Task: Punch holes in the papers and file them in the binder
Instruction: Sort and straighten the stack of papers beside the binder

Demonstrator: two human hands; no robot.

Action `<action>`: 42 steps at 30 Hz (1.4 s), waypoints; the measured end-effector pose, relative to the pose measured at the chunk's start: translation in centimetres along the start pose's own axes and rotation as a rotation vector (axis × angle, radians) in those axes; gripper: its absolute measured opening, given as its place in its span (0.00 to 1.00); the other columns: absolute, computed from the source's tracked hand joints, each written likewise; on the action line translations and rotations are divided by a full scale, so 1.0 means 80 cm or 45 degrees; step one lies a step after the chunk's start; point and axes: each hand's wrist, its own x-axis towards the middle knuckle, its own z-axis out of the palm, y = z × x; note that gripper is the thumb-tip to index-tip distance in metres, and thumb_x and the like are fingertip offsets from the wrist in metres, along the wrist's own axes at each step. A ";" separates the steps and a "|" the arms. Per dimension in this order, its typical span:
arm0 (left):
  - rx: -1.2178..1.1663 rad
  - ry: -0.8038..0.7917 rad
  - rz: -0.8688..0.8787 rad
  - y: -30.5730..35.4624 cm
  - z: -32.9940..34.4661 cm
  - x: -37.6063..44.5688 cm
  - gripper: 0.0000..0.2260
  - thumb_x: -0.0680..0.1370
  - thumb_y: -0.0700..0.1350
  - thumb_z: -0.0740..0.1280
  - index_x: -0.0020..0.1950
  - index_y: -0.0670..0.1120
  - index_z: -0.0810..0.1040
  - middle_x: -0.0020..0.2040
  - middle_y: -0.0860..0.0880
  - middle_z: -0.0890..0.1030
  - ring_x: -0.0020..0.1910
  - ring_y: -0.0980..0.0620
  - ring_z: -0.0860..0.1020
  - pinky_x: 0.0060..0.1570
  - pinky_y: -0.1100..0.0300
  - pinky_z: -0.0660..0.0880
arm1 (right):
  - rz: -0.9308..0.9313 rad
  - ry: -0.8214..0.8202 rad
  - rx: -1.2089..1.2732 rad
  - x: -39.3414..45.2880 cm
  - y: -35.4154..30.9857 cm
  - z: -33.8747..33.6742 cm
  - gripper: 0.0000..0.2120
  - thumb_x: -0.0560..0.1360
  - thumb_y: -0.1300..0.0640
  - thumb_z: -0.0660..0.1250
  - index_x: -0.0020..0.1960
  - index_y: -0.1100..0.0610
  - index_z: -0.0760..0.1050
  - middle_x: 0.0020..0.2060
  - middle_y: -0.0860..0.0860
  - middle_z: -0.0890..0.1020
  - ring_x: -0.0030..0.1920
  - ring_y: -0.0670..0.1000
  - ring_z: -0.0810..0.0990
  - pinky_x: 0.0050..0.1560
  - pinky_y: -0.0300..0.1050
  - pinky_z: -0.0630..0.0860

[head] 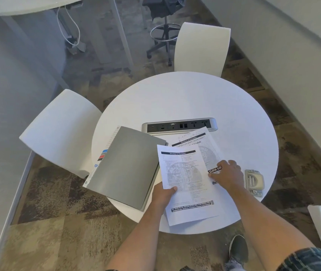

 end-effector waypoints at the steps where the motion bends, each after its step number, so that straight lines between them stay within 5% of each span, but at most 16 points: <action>1: 0.005 0.010 -0.013 -0.002 0.000 0.002 0.12 0.77 0.40 0.74 0.60 0.47 0.83 0.56 0.49 0.86 0.54 0.46 0.85 0.59 0.46 0.81 | 0.019 0.019 -0.042 0.002 0.002 0.000 0.30 0.72 0.42 0.75 0.68 0.56 0.74 0.69 0.58 0.72 0.69 0.60 0.71 0.65 0.53 0.72; 13: -0.018 0.043 -0.063 -0.009 0.007 0.012 0.10 0.77 0.39 0.73 0.56 0.50 0.83 0.55 0.49 0.86 0.54 0.45 0.84 0.59 0.44 0.81 | 0.117 0.032 -0.187 0.015 -0.004 -0.004 0.42 0.68 0.38 0.78 0.69 0.60 0.64 0.63 0.61 0.74 0.64 0.62 0.74 0.63 0.54 0.71; 24: -0.133 -0.157 -0.057 -0.002 -0.010 0.013 0.16 0.75 0.39 0.75 0.62 0.45 0.83 0.58 0.45 0.86 0.56 0.43 0.85 0.60 0.45 0.80 | 0.304 -0.072 0.003 0.028 0.008 -0.011 0.44 0.60 0.42 0.83 0.66 0.60 0.70 0.64 0.59 0.73 0.68 0.61 0.72 0.69 0.53 0.68; 28: -0.257 -0.243 -0.051 0.009 -0.015 0.009 0.15 0.76 0.36 0.74 0.62 0.42 0.82 0.57 0.44 0.86 0.56 0.44 0.85 0.52 0.52 0.82 | 0.230 -0.068 0.390 0.031 0.014 -0.015 0.15 0.69 0.52 0.78 0.47 0.58 0.75 0.45 0.55 0.83 0.49 0.59 0.81 0.49 0.50 0.74; 31: -0.370 -0.257 -0.047 0.020 -0.013 0.010 0.17 0.74 0.38 0.76 0.63 0.42 0.81 0.58 0.44 0.86 0.57 0.43 0.85 0.58 0.48 0.81 | 0.172 -0.085 0.807 0.027 0.020 -0.020 0.07 0.73 0.61 0.76 0.47 0.57 0.77 0.45 0.57 0.85 0.41 0.56 0.80 0.40 0.48 0.73; 35: -0.473 -0.226 -0.075 0.030 -0.007 0.014 0.16 0.77 0.35 0.73 0.64 0.42 0.81 0.60 0.43 0.85 0.59 0.41 0.83 0.65 0.40 0.76 | 0.107 -0.183 1.069 0.013 0.035 -0.029 0.15 0.74 0.65 0.75 0.59 0.54 0.82 0.49 0.57 0.88 0.45 0.60 0.85 0.46 0.55 0.81; 38: -0.463 -0.270 -0.065 0.039 0.001 0.010 0.14 0.77 0.33 0.72 0.63 0.41 0.81 0.58 0.43 0.86 0.56 0.42 0.85 0.59 0.44 0.80 | 0.105 -0.304 1.193 0.000 0.053 -0.037 0.17 0.73 0.65 0.75 0.59 0.50 0.83 0.50 0.56 0.89 0.51 0.64 0.87 0.55 0.69 0.82; 42: -0.415 -0.218 -0.005 0.048 0.008 0.000 0.14 0.77 0.35 0.73 0.62 0.42 0.82 0.56 0.44 0.87 0.53 0.44 0.86 0.54 0.49 0.81 | 0.084 -0.416 1.347 -0.020 0.071 -0.051 0.18 0.75 0.68 0.74 0.63 0.54 0.81 0.53 0.60 0.87 0.54 0.69 0.85 0.56 0.75 0.79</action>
